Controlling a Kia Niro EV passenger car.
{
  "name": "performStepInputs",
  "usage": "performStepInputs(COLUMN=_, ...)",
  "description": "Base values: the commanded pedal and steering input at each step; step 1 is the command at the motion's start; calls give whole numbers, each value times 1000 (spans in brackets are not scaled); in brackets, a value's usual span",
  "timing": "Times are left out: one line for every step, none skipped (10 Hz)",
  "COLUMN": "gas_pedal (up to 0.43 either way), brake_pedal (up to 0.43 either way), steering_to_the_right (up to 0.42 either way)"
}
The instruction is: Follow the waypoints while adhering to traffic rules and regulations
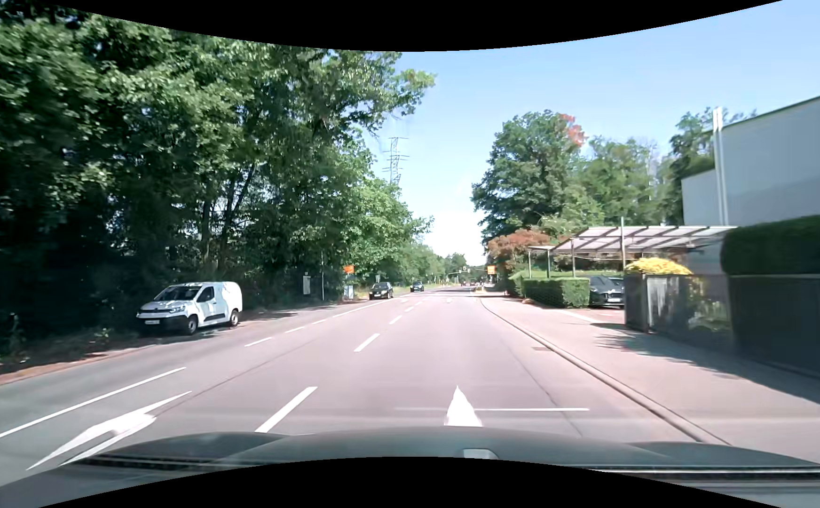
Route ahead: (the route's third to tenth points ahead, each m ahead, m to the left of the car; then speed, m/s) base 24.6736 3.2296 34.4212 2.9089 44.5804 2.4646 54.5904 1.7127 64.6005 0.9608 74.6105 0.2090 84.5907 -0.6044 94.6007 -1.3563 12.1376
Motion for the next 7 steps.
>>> performStepInputs(gas_pedal=0, brake_pedal=0, steering_to_the_right=-10)
performStepInputs(gas_pedal=0, brake_pedal=0, steering_to_the_right=-10)
performStepInputs(gas_pedal=0, brake_pedal=0, steering_to_the_right=-12)
performStepInputs(gas_pedal=0, brake_pedal=0, steering_to_the_right=-15)
performStepInputs(gas_pedal=0, brake_pedal=0, steering_to_the_right=-18)
performStepInputs(gas_pedal=0, brake_pedal=0, steering_to_the_right=-21)
performStepInputs(gas_pedal=0, brake_pedal=0, steering_to_the_right=-22)
